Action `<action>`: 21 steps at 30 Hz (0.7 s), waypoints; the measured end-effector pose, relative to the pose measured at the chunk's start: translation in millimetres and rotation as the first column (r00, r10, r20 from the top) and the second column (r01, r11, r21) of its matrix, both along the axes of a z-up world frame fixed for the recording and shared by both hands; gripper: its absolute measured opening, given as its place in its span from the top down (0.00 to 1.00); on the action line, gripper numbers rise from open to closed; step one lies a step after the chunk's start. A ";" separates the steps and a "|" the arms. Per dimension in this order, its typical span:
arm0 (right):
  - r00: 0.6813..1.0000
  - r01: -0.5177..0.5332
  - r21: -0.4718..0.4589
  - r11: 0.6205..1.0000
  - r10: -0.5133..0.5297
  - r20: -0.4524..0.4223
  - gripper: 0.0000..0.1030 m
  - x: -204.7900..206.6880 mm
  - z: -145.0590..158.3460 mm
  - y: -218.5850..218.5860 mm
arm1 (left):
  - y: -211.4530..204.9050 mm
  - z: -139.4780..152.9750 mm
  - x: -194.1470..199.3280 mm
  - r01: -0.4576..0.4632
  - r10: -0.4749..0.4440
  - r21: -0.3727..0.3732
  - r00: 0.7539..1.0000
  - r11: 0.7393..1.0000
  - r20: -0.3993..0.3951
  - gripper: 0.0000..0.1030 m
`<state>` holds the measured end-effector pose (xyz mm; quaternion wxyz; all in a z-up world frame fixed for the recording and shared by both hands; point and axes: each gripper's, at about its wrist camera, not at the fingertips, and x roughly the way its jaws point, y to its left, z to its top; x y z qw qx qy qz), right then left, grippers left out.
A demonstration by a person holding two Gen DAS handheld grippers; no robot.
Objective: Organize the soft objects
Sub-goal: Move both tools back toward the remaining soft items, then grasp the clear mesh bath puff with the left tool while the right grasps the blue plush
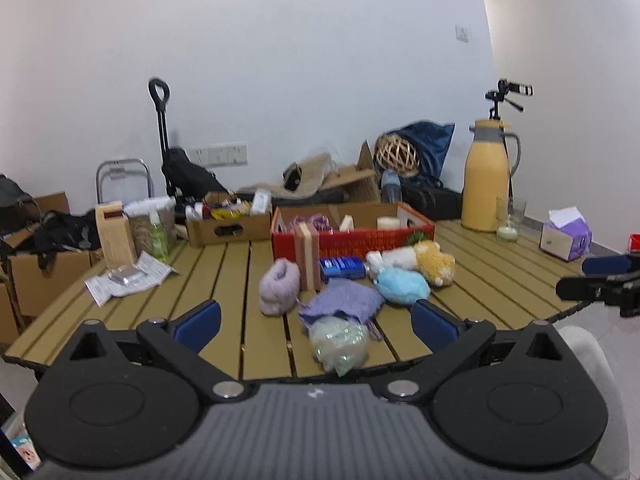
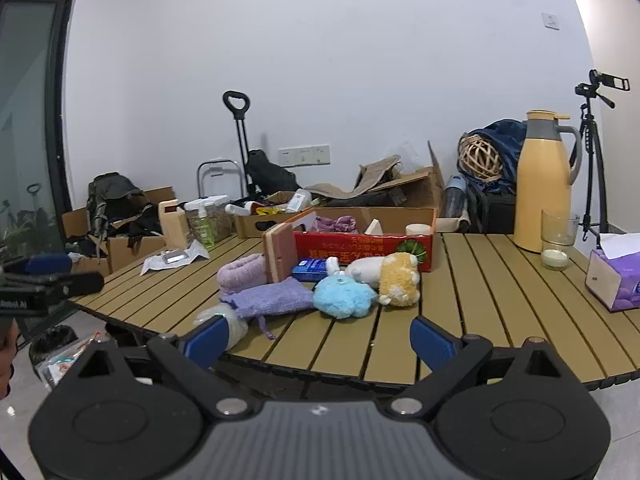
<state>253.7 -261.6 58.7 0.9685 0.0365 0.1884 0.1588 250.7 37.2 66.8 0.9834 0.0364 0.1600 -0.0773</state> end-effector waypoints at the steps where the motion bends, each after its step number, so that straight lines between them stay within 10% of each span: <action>1: 1.000 0.006 0.003 1.000 -0.006 -0.003 0.06 3.1 -1.5 -0.4 | -1.6 -4.3 6.3 0.003 -0.003 -0.001 1.000 1.000 -0.013 0.00; 13: 0.995 -0.008 0.011 1.000 0.009 -0.102 0.09 77.3 -32.1 18.8 | -31.3 -65.4 108.1 0.042 -0.039 0.013 0.986 0.999 -0.164 0.09; 18: 0.987 -0.017 0.019 1.000 0.020 -0.160 0.15 112.3 -46.7 29.1 | -22.2 -82.8 140.7 0.056 -0.061 -0.029 0.965 0.998 -0.254 0.51; 21: 0.982 -0.023 0.022 0.999 0.027 -0.189 0.21 133.4 -54.3 33.8 | -10.6 -85.4 146.2 0.072 -0.089 -0.072 0.958 0.995 -0.273 0.60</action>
